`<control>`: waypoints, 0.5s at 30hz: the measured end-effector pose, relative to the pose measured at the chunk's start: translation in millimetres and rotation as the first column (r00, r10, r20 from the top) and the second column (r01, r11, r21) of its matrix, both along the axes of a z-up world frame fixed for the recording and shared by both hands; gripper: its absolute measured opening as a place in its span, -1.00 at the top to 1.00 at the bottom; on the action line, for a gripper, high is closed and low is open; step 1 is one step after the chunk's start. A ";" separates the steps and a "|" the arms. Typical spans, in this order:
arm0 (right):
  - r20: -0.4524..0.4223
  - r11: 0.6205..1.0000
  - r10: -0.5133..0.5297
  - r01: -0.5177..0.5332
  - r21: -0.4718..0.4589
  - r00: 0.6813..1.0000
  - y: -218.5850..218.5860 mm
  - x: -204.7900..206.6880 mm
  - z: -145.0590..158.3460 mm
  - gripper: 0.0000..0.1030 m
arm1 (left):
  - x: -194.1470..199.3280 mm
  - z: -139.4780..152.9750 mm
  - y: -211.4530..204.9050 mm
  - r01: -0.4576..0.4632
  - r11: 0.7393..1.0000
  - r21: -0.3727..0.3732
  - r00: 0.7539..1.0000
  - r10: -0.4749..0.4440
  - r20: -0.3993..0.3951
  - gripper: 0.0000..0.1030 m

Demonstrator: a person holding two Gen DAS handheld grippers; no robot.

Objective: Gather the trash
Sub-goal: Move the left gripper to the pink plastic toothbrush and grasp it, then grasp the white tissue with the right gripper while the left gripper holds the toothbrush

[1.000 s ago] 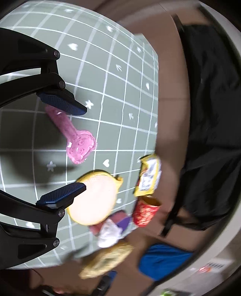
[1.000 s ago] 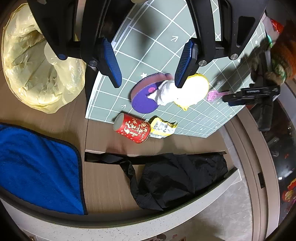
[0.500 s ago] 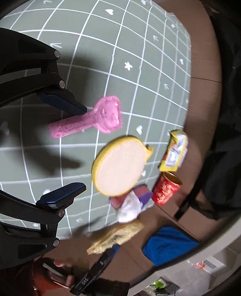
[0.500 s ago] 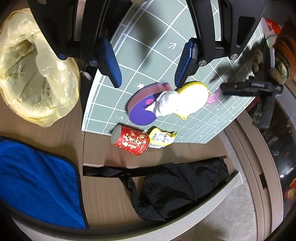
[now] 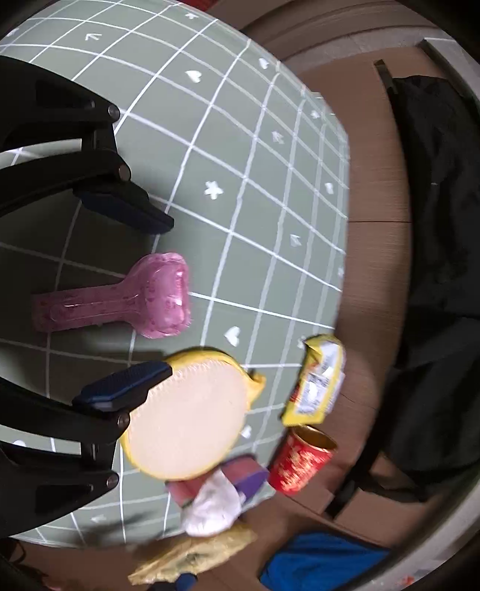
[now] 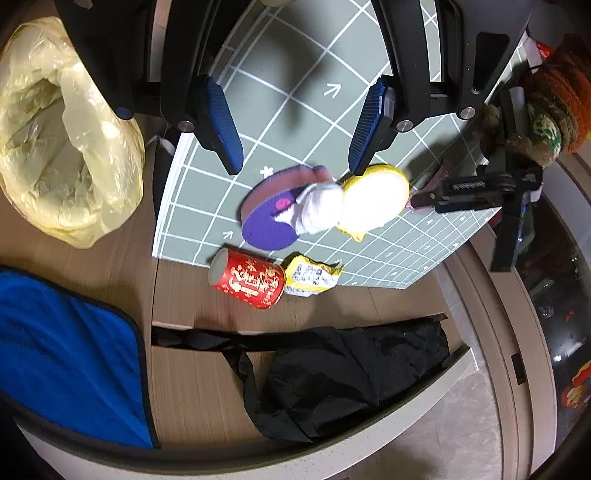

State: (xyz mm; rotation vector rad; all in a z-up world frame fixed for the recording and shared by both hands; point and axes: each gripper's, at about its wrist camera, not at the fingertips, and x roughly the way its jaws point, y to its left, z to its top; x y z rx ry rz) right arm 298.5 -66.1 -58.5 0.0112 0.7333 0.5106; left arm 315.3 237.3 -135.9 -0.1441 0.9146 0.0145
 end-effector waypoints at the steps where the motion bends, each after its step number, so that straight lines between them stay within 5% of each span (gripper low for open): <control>1: 0.006 1.000 0.003 -0.003 -0.001 1.000 1.5 0.8 1.2 -0.10 | -0.3 0.1 -1.9 -0.007 1.000 0.015 1.000 0.007 0.003 -0.25; 5: 0.031 0.999 0.036 -0.035 -0.030 0.999 15.3 6.2 4.7 -0.10 | 1.0 0.4 -1.3 -0.020 1.000 0.006 1.000 0.020 -0.014 0.11; 8: 0.043 0.994 0.060 -0.056 -0.091 0.997 32.6 14.2 3.0 -0.10 | -7.6 6.5 4.1 -0.019 0.995 -0.098 1.000 0.020 0.000 0.12; 15: 0.062 0.985 0.087 -0.077 -0.153 0.994 67.7 39.3 -6.5 -0.06 | -51.9 49.9 -7.2 -0.029 0.992 -0.123 0.989 0.047 0.143 0.12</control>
